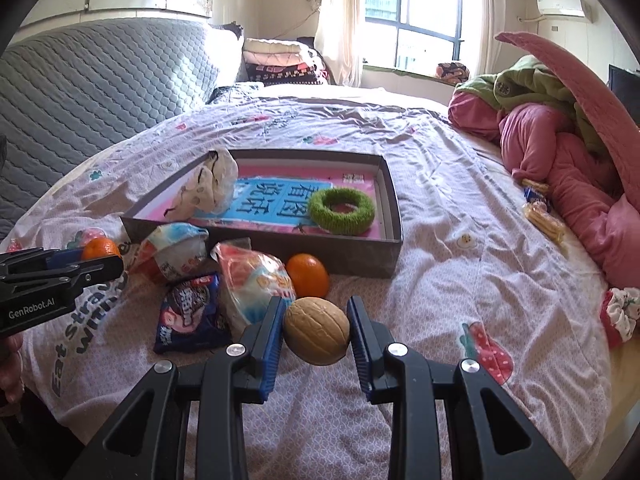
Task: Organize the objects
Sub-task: 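Lift the orange toward the tray with the left tool while the right tool lifts the ball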
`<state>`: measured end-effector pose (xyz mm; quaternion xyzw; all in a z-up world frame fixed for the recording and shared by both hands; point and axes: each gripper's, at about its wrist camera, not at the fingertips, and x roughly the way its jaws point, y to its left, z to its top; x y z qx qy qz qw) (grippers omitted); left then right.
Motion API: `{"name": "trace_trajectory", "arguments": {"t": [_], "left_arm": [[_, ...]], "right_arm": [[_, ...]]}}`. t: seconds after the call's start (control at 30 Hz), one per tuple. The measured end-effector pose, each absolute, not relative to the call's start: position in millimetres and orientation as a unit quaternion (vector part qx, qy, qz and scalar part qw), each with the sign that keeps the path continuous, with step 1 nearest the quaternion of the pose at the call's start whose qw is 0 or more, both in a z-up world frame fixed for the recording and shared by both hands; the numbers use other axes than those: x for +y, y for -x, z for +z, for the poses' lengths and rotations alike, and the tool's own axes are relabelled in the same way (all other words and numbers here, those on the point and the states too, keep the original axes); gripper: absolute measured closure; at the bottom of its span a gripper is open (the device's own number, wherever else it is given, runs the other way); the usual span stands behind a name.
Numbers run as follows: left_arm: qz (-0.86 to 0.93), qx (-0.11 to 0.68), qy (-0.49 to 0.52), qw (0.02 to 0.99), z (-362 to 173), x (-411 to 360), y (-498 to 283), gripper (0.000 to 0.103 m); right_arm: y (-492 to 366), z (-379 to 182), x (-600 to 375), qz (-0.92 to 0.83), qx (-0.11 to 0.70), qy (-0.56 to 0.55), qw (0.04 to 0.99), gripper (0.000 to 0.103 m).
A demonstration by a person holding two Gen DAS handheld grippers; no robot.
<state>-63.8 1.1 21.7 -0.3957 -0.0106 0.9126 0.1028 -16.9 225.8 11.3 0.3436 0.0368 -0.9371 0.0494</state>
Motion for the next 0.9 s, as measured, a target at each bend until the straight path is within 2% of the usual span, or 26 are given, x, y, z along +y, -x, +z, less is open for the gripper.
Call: {"name": "trace_trajectory", "arguments": {"t": [0.9], "left_arm": [[0.921, -0.036, 0.379, 0.079, 38, 7, 84, 0.063]], "right_arm": [[32, 45, 210, -0.953, 0.005, -0.297, 0.061, 0.071]]}}
